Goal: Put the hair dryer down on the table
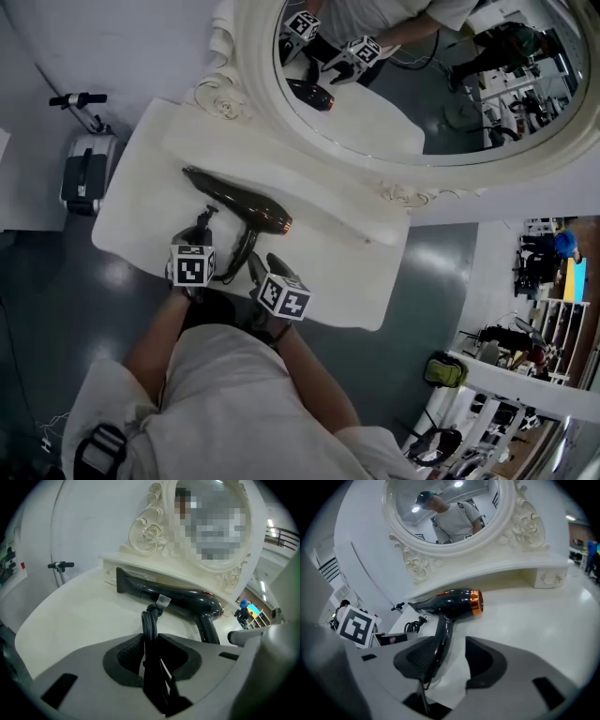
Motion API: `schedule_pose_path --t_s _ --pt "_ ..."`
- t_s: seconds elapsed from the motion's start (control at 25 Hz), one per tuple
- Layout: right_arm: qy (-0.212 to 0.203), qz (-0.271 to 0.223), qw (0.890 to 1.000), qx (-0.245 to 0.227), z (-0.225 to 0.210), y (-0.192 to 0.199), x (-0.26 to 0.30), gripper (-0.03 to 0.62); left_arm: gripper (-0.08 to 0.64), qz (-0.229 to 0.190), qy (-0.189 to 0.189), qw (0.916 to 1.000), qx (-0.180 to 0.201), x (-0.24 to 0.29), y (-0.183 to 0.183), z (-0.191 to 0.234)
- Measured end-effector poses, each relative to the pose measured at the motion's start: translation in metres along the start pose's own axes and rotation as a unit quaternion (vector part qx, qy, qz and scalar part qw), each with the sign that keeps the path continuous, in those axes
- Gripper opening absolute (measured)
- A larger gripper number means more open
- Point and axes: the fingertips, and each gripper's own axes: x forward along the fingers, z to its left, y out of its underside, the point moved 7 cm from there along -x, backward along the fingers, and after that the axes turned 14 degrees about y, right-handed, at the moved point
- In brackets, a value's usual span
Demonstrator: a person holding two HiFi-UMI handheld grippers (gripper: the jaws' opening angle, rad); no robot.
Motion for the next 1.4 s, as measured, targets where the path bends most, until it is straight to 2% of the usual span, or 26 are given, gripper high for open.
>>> schedule_pose_path --t_s 0.16,0.28,0.36,0.48,0.6,0.72,0.8,0.84,0.88,1.0,1.16,1.28,1.4 --pt "-0.021 -0.015 1.0 -0.001 -0.005 0.003 -0.009 0.212 0.084 -0.011 -0.014 0.9995 0.025 -0.002 -0.002 -0.004" --pt "-0.033 -0.023 0.999 -0.003 -0.01 0.005 -0.016 0.212 0.16 -0.018 -0.014 0.9992 0.033 -0.01 -0.006 -0.008" --pt "-0.039 -0.03 0.999 -0.003 -0.014 0.005 -0.022 0.212 0.177 -0.031 -0.015 0.9988 0.034 -0.019 -0.01 -0.012" --pt "-0.051 -0.041 0.998 -0.009 -0.022 0.007 -0.033 0.212 0.178 -0.061 -0.046 0.9959 0.048 -0.043 -0.011 -0.024" --pt "-0.064 -0.056 0.996 -0.03 -0.035 0.009 -0.053 0.212 0.176 -0.097 -0.074 0.9907 0.061 -0.064 -0.003 -0.054" --pt "-0.072 -0.11 0.99 -0.046 -0.05 -0.005 -0.081 0.2 0.155 -0.129 -0.038 0.9859 0.1 -0.07 -0.006 -0.111" --pt "-0.073 -0.166 0.982 -0.051 -0.066 -0.017 -0.106 0.101 0.029 -0.153 0.004 0.9802 0.126 -0.067 -0.003 -0.16" --pt "-0.075 -0.196 0.976 -0.053 -0.076 -0.024 -0.12 0.056 0.021 -0.166 0.022 0.9765 0.135 -0.065 -0.001 -0.185" --pt "-0.077 -0.223 0.97 -0.056 -0.087 -0.029 -0.133 0.04 0.013 -0.177 0.037 0.9731 0.142 -0.062 0.001 -0.21" --pt "-0.072 -0.279 0.956 -0.062 -0.118 -0.041 -0.165 0.023 0.008 -0.199 0.067 0.9659 0.152 -0.051 0.008 -0.272" --pt "-0.06 -0.323 0.943 -0.053 -0.166 -0.039 -0.205 0.015 0.008 -0.215 0.09 0.9561 0.178 -0.04 0.02 -0.345" --pt "-0.033 -0.349 0.935 -0.054 -0.208 -0.03 -0.241 0.015 0.007 -0.224 0.111 0.9478 0.198 -0.038 0.033 -0.399" --pt "-0.002 -0.381 0.922 -0.065 -0.24 -0.023 -0.272 0.015 0.008 -0.229 0.133 0.9396 0.217 -0.034 0.043 -0.439"
